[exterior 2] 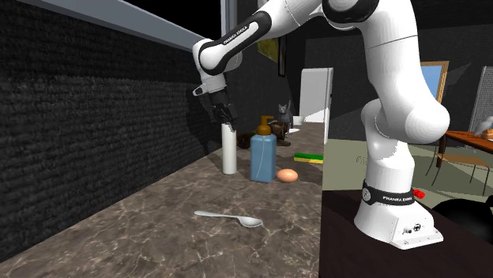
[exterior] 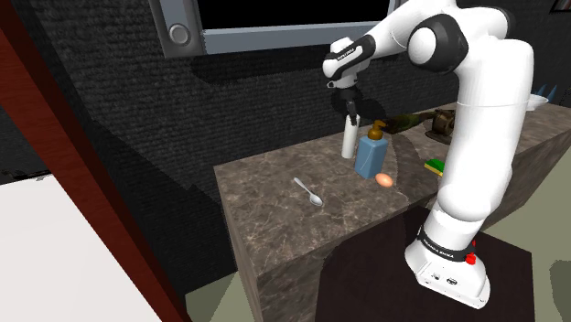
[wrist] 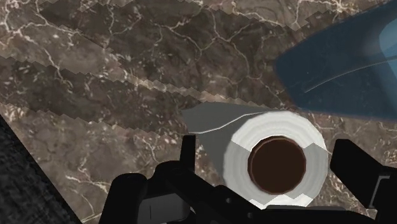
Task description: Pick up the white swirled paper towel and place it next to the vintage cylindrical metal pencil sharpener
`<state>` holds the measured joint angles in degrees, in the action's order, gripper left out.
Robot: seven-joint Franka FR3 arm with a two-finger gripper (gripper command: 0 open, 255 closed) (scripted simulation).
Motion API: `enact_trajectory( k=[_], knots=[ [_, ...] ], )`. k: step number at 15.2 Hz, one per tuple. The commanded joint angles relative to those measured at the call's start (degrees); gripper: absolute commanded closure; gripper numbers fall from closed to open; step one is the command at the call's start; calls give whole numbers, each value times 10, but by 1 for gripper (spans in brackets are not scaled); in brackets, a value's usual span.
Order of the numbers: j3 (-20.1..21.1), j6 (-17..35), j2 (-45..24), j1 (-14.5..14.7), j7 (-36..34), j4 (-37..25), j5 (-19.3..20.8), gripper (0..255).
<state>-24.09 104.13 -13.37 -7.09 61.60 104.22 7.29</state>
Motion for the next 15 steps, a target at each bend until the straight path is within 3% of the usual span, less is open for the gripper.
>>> enact_trajectory(
  k=[1,6,7,15],
  knots=[
    [0,2,0,0,0,2,0,0],
    [0,2,0,0,0,2,0,0],
    [0,2,0,0,0,2,0,255],
    [0,2,0,0,0,2,0,255]
  ],
)
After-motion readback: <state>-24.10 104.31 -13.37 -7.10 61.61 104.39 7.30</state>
